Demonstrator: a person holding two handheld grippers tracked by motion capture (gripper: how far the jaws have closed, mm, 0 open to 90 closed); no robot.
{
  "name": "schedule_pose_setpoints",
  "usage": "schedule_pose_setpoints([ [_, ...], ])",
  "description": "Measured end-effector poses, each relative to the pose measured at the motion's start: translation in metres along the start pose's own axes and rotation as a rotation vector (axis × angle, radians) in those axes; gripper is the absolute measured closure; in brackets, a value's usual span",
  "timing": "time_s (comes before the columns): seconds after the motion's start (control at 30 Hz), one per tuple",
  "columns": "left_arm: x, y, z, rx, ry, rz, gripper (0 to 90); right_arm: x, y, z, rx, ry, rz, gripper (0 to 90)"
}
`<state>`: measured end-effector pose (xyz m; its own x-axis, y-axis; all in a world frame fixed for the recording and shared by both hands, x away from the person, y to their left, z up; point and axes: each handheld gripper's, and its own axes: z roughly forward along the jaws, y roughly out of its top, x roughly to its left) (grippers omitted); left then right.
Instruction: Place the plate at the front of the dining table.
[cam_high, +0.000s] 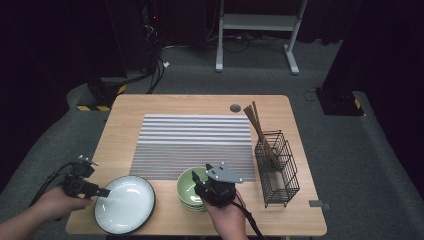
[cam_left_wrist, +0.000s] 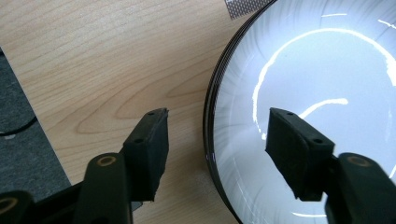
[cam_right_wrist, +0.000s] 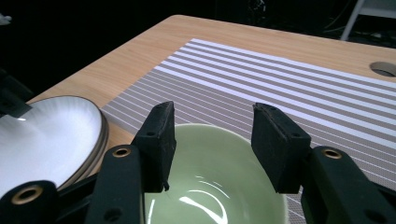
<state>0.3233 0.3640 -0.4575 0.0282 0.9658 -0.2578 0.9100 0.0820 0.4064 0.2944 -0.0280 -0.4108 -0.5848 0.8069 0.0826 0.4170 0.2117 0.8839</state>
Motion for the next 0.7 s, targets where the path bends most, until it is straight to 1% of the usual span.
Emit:
schedule_pose_setpoints([
  [0.03, 0.0, 0.0, 0.0, 0.009, -0.006, -0.01, 42.7, 0.002, 0.001, 0.0, 0.001, 0.009, -0.003, 51.5],
  [0.07, 0.0, -0.001, 0.0, 0.006, -0.011, -0.019, 43.1, 0.004, 0.001, 0.001, 0.002, 0.016, -0.005, 52.0],
  [0.1, 0.001, -0.001, 0.0, 0.014, -0.013, -0.001, 44.1, 0.006, 0.002, 0.001, 0.001, 0.024, -0.007, 52.6],
  [0.13, 0.001, -0.001, 0.0, 0.016, -0.014, -0.005, 45.2, 0.008, 0.003, 0.001, 0.002, 0.032, -0.007, 53.6],
  [0.17, 0.0, -0.002, 0.001, 0.0, -0.016, -0.025, 45.6, 0.01, 0.004, 0.002, 0.0, 0.041, -0.007, 54.1],
  [0.23, 0.001, -0.002, -0.001, 0.02, -0.025, -0.028, 47.6, 0.015, 0.005, 0.003, 0.004, 0.053, -0.003, 55.9],
  [0.3, 0.002, -0.002, -0.001, 0.015, -0.024, -0.025, 49.6, 0.017, 0.006, 0.004, 0.006, 0.06, -0.003, 56.5],
  [0.33, 0.004, -0.002, -0.002, 0.02, -0.03, -0.025, 50.8, 0.022, 0.007, 0.007, 0.012, 0.077, 0.0, 56.9],
  [0.4, 0.006, -0.003, -0.002, 0.022, -0.036, -0.041, 52.1, 0.028, 0.007, 0.01, 0.019, 0.093, 0.002, 57.4],
  [0.47, 0.007, -0.004, -0.002, 0.015, -0.042, -0.054, 54.8, 0.034, 0.008, 0.013, 0.028, 0.11, 0.005, 57.8],
  [0.53, 0.008, -0.006, -0.003, 0.017, -0.046, -0.049, 56.0, 0.042, 0.009, 0.018, 0.042, 0.126, 0.005, 58.1],
  [0.57, 0.008, -0.006, -0.004, 0.026, -0.053, -0.048, 56.5, 0.045, 0.009, 0.019, 0.043, 0.132, 0.002, 58.1],
  [0.63, 0.008, -0.006, -0.005, 0.02, -0.055, -0.059, 56.8, 0.053, 0.01, 0.023, 0.055, 0.141, -0.002, 58.7],
  [0.67, 0.007, -0.007, -0.004, 0.004, -0.057, -0.075, 57.3, 0.056, 0.011, 0.025, 0.057, 0.146, -0.003, 58.8],
  [0.7, 0.008, -0.007, -0.005, 0.015, -0.056, -0.063, 58.0, 0.061, 0.012, 0.027, 0.067, 0.15, -0.001, 58.9],
])
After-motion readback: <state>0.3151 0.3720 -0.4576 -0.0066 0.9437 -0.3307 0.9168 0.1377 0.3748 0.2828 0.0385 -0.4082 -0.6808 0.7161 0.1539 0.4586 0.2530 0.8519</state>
